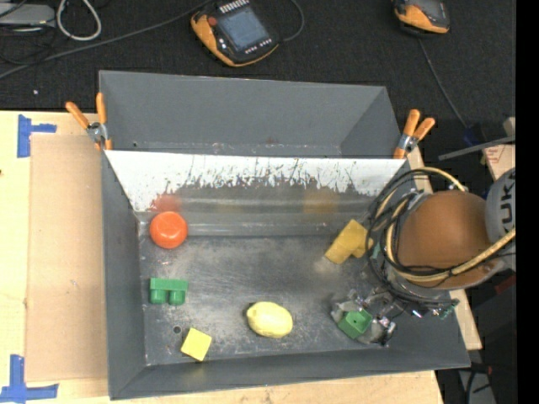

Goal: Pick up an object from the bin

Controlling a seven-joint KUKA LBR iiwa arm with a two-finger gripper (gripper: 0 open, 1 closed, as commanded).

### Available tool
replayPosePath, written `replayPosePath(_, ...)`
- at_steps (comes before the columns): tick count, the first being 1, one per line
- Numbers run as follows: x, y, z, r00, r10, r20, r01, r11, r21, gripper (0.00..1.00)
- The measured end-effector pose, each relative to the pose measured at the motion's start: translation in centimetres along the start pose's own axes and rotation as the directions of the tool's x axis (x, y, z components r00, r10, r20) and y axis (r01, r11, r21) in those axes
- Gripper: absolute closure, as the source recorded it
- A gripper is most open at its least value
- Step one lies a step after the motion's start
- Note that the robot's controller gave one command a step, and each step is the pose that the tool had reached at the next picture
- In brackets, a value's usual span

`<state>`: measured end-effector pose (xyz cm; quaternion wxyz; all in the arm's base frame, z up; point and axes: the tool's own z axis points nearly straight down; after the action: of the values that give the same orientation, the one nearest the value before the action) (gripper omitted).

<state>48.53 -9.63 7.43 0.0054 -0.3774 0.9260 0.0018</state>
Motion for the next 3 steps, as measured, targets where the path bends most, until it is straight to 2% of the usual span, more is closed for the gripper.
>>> replayPosePath(1,0.73,0.42,-0.07,1.0,0.003,0.0,-0.003,1.0,-0.001,1.0)
replayPosePath(2,0.61,-0.07,0.31,0.977,-0.211,0.001,0.211,0.977,-0.001,1.0)
replayPosePath(3,0.16,0.6,0.35,0.992,-0.129,0.0,0.129,0.992,-0.002,1.0)
